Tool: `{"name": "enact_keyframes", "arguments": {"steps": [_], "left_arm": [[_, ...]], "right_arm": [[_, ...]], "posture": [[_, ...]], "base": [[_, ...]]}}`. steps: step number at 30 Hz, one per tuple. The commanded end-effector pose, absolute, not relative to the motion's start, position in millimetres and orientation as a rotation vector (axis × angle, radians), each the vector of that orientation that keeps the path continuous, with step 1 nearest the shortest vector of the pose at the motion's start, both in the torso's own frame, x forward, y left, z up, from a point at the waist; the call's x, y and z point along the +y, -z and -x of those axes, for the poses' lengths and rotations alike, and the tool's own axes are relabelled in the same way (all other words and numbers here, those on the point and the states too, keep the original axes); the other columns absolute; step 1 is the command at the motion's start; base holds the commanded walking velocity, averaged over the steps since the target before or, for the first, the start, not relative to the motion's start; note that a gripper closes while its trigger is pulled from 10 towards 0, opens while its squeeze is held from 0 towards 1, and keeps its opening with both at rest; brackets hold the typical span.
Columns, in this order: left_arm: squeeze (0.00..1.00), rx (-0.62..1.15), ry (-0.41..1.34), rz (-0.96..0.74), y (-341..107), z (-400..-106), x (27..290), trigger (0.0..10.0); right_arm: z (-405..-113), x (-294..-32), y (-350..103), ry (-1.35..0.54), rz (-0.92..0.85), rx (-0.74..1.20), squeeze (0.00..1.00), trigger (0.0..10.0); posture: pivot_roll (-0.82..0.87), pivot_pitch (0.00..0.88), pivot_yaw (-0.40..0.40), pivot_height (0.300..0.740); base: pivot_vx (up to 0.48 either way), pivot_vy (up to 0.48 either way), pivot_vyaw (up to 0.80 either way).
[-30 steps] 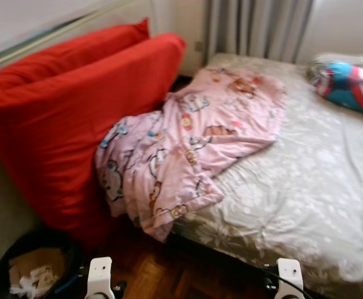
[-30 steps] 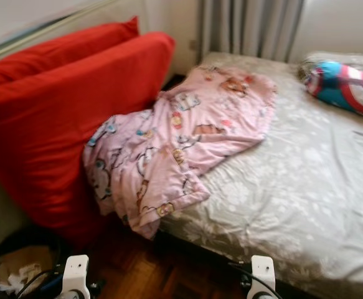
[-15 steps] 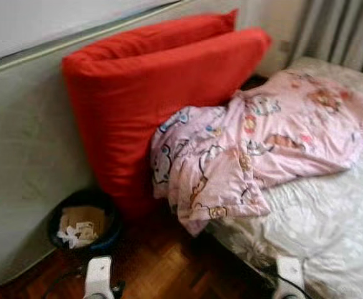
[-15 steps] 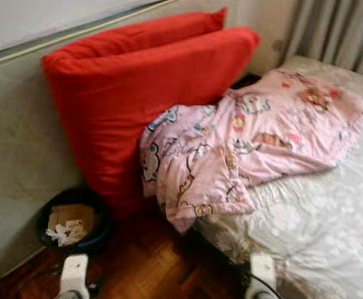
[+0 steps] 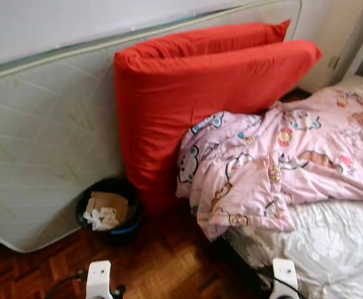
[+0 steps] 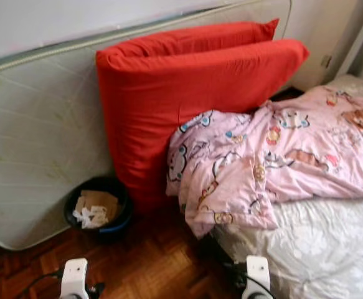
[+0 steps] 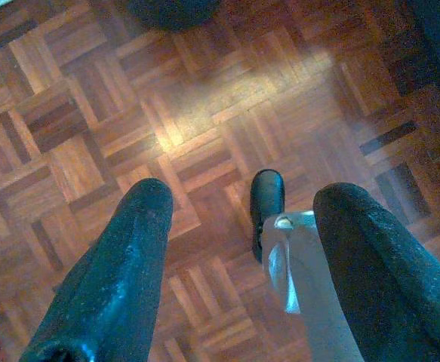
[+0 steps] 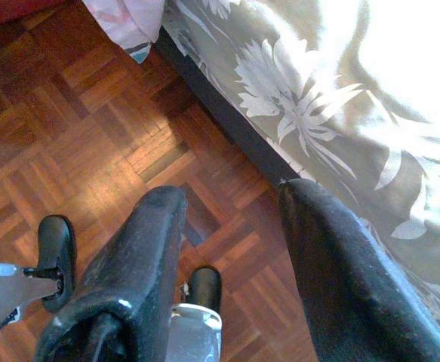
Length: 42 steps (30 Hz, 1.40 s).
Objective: Clean up the room
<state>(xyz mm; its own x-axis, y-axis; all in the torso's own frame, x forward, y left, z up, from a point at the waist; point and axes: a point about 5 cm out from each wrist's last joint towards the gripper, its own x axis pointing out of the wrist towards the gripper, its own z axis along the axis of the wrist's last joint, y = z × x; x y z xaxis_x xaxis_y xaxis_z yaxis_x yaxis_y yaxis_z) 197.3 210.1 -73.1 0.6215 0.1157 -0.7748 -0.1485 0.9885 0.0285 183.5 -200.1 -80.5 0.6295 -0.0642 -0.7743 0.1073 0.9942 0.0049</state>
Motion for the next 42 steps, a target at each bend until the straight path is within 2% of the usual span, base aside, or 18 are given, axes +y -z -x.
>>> {"name": "enact_keyframes", "arguments": {"steps": [1, 11, 20, 38, 42], "left_arm": [[0.00, 0.895, -0.158, 0.042, 74, -194, 212, 10.0], [0.00, 0.893, -0.158, 0.048, 74, -194, 212, 10.0], [0.00, 0.895, -0.156, 0.048, 74, -194, 212, 10.0], [0.00, 0.903, -0.156, 0.055, 76, -192, 211, 10.0], [0.00, 0.905, -0.157, 0.057, 76, -191, 210, 10.0]], "right_arm": [[-181, -200, 81, 0.100, -0.062, 0.886, 0.00, 10.0], [-162, -211, 88, 0.111, -0.057, 0.923, 0.00, 10.0], [-158, -213, 89, 0.114, -0.062, 0.925, 0.00, 10.0], [-165, -162, 92, 0.056, -0.070, 0.920, 0.00, 10.0], [-163, -173, 92, 0.065, -0.064, 0.922, 0.00, 10.0]], "posture": [[0.03, 0.051, 0.019, 0.740], [0.03, 0.049, 0.019, 0.740], [0.03, 0.046, 0.018, 0.740], [0.03, 0.050, 0.016, 0.740], [0.03, 0.049, 0.015, 0.740]], "base": [[0.000, 0.000, 0.00], [0.151, 0.000, 0.00], [0.270, 0.000, 0.00], [0.279, 0.000, 0.00], [0.287, 0.000, 0.00]]}}
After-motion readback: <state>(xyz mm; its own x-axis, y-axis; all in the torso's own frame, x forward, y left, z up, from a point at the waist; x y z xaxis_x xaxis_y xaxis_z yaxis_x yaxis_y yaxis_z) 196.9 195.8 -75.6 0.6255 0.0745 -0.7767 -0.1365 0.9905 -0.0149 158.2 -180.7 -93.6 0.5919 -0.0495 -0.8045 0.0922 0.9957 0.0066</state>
